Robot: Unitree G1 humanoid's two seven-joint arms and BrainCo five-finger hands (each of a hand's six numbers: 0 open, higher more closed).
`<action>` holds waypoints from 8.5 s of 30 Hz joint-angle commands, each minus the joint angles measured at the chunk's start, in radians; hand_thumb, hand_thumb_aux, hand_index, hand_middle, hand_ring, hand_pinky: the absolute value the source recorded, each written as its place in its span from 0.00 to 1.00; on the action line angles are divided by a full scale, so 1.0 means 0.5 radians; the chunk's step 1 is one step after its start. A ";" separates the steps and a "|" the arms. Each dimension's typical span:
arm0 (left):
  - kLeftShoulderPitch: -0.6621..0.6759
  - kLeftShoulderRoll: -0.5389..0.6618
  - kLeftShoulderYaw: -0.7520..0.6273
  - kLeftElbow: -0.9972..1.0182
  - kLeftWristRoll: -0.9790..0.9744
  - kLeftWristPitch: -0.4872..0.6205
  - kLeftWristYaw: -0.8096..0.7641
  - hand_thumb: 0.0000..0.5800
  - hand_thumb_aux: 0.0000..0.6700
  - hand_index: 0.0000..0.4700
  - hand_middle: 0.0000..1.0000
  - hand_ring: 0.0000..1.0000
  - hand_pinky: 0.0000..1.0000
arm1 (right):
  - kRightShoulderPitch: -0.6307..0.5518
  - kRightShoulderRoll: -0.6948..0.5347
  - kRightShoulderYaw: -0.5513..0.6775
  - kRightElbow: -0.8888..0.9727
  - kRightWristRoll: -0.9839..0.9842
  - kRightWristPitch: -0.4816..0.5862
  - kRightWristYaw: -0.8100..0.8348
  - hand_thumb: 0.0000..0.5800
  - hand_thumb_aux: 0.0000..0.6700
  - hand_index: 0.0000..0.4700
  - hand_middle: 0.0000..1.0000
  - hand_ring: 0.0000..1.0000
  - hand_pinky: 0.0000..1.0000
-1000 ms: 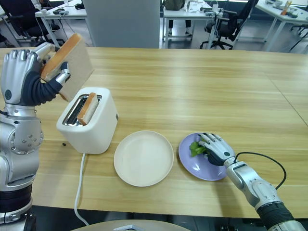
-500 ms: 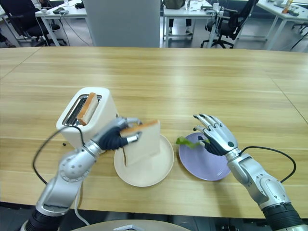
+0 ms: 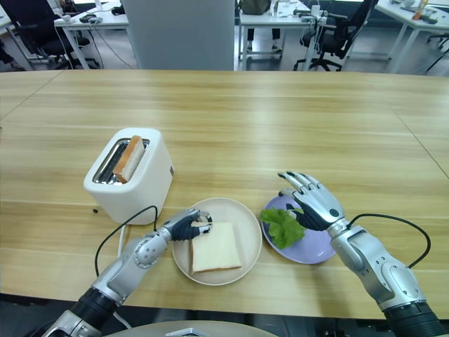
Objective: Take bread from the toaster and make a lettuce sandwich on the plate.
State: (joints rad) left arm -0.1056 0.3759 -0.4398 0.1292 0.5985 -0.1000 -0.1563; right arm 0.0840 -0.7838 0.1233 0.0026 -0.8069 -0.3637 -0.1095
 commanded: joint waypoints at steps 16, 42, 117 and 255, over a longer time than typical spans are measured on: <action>-0.029 0.135 -0.072 -0.341 0.352 -0.172 0.049 0.00 0.00 0.00 0.00 0.00 0.00 | -0.470 -0.123 0.390 1.011 -0.362 -0.078 -0.185 0.77 0.52 0.51 0.00 0.00 0.00; 0.391 0.349 1.168 -1.466 0.882 0.423 0.005 0.00 0.00 0.00 0.00 0.00 0.00 | -0.257 -0.107 0.000 -0.083 0.154 -0.257 -0.241 1.00 1.00 0.98 0.00 0.00 0.00; 0.525 -0.534 0.666 -1.757 -0.534 0.997 -0.335 1.00 1.00 0.98 1.00 1.00 1.00 | 0.104 0.020 -0.104 -0.579 0.186 -0.720 -0.255 0.00 0.00 0.00 0.00 0.00 0.00; 1.115 0.721 0.351 -1.242 0.201 -0.506 -0.603 1.00 1.00 0.98 1.00 1.00 1.00 | 0.361 0.044 0.588 -0.588 0.659 -0.404 1.145 1.00 1.00 0.98 1.00 1.00 1.00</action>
State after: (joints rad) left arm 0.4622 0.7281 -0.2291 -0.5444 0.5932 -0.3415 -0.4578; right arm 0.2749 -0.7671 0.4073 -0.3372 -0.3713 -0.5715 0.4660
